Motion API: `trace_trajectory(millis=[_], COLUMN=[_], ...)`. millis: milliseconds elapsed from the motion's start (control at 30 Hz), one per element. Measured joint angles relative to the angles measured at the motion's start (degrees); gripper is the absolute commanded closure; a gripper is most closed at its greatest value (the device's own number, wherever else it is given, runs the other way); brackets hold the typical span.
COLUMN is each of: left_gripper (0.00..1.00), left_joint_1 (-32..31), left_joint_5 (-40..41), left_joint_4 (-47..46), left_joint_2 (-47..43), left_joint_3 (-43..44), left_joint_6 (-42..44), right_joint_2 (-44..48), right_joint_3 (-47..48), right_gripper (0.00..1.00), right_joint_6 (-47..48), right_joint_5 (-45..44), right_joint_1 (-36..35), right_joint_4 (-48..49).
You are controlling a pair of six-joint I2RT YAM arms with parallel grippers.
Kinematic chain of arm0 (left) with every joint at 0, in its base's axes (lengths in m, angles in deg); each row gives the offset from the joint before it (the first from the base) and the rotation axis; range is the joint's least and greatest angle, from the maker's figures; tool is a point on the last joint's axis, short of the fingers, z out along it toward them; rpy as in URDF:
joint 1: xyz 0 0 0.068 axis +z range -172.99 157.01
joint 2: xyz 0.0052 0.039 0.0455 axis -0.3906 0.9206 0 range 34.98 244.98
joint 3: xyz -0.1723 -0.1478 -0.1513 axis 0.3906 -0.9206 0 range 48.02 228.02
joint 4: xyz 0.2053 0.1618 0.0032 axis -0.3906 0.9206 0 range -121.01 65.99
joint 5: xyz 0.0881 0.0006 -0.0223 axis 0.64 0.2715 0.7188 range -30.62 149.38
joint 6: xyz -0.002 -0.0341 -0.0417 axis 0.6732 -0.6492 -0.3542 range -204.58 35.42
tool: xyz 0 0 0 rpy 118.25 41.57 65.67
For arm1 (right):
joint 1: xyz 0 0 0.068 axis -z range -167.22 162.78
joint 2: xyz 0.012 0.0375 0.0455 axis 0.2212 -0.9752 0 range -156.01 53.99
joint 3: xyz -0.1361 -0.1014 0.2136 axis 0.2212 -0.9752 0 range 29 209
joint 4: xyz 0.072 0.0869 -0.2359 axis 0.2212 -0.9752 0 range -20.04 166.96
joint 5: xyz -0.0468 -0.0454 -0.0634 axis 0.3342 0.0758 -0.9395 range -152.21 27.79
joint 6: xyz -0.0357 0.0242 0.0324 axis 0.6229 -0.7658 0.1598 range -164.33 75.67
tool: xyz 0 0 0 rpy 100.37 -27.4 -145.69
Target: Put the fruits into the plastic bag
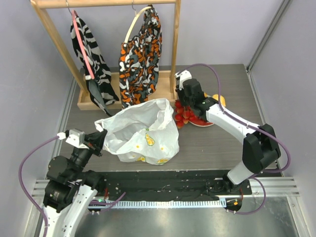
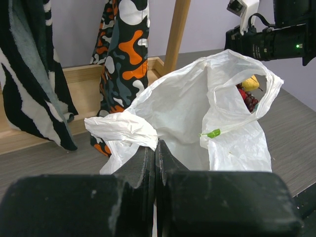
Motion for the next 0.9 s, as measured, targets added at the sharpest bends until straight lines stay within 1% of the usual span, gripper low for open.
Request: trace_trajectory(millis=[167, 300, 433, 633, 733, 833, 900], left_gripper=[1.0, 1.0, 1.0, 1.0, 1.0, 1.0, 1.0], left_joint_1=[0.0, 0.0, 0.0, 0.0, 0.0, 0.0, 0.0], left_joint_5=[0.0, 0.0, 0.0, -0.02, -0.02, -0.02, -0.02], left_joint_4=[-0.02, -0.02, -0.02, -0.02, -0.02, -0.02, -0.02], left_joint_2=[-0.02, -0.04, -0.13, -0.13, -0.13, -0.13, -0.13], left_joint_3=[0.0, 0.0, 0.0, 0.0, 0.0, 0.0, 0.0], left_joint_6=[0.0, 0.0, 0.0, 0.04, 0.15, 0.26, 0.59], right_joint_2=[1.97, 5.55, 14.38, 24.63, 28.35, 34.34, 38.14], right_joint_3=[-0.39, -1.4, -5.03, -4.04, -2.45, -2.14, -1.49], right_gripper=[0.99, 0.99, 0.99, 0.99, 0.99, 0.99, 0.99], right_joint_6=[-0.98, -1.55, -2.47, -3.17, -5.29, -8.22, -10.58], right_joint_5=[1.51, 0.7, -2.14, -8.52, -9.27, -6.91, -2.49], right_joint_1=[0.0, 0.0, 0.0, 0.0, -0.02, -0.68, -1.18], right_joint_4=[-0.22, -0.98, -2.99, -6.8, -9.64, -11.04, -11.19])
